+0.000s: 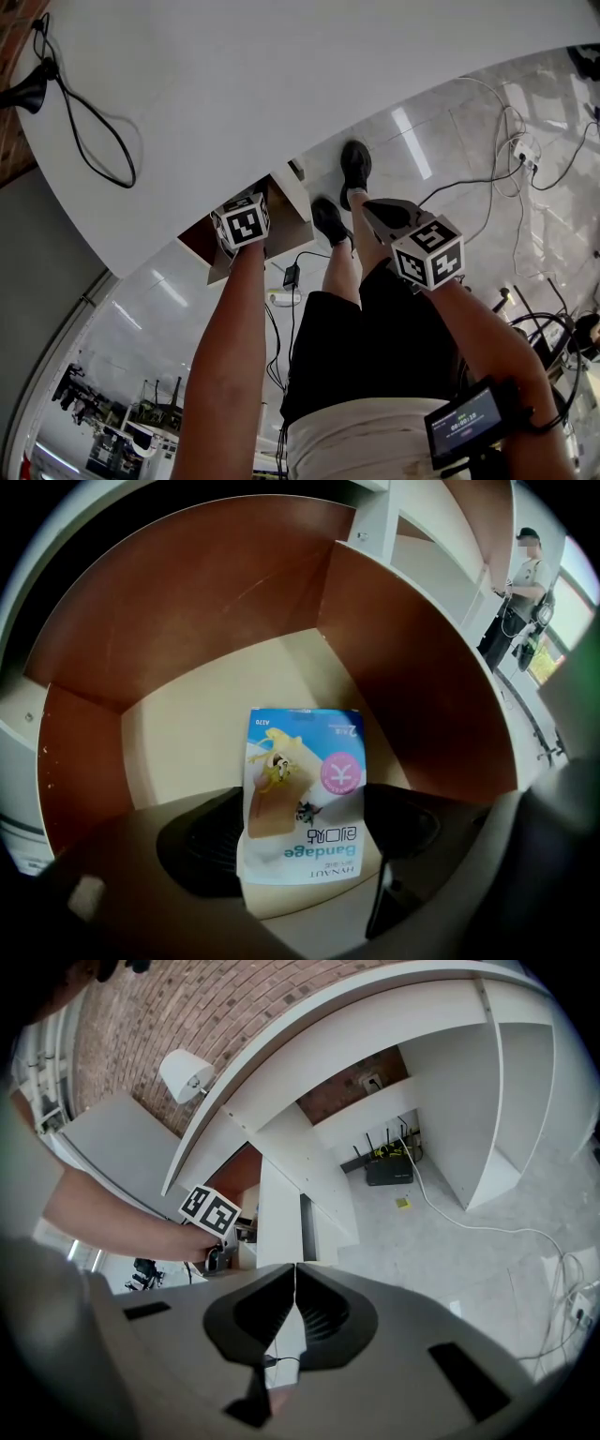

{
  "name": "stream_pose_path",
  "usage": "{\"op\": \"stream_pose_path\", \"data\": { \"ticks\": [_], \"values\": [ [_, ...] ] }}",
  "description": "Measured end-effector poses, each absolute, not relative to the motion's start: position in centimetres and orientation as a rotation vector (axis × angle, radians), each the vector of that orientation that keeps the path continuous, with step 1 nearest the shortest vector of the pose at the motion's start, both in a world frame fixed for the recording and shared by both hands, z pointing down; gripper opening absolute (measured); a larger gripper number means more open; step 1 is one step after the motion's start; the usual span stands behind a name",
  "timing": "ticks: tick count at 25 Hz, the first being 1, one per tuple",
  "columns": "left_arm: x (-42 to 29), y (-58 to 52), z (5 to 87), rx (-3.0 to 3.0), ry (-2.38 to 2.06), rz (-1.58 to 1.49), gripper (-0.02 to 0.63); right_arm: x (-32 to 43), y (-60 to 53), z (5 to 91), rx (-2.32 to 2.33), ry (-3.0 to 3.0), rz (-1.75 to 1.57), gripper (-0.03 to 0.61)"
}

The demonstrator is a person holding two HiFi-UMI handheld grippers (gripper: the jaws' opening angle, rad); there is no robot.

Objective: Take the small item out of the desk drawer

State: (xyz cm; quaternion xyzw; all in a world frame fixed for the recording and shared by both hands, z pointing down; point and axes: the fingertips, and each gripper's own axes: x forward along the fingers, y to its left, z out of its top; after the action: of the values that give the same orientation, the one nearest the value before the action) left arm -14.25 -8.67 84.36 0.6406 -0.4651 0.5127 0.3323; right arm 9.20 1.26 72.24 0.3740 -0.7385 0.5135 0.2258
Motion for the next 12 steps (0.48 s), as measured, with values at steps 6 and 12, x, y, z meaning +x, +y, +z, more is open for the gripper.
{"op": "stream_pose_path", "data": {
  "ticks": [6,12],
  "values": [
    [-13.8,-8.5,83.7,1.675,-1.205,1.31,0.39,9.0,1.0,72.3,1.026,-2.037,1.414,0.006],
    [-13.9,-7.8,82.9,1.635,-1.213,1.233,0.39,8.2,1.2,72.4,1.006,-2.045,1.413,0.006]
  ]
}}
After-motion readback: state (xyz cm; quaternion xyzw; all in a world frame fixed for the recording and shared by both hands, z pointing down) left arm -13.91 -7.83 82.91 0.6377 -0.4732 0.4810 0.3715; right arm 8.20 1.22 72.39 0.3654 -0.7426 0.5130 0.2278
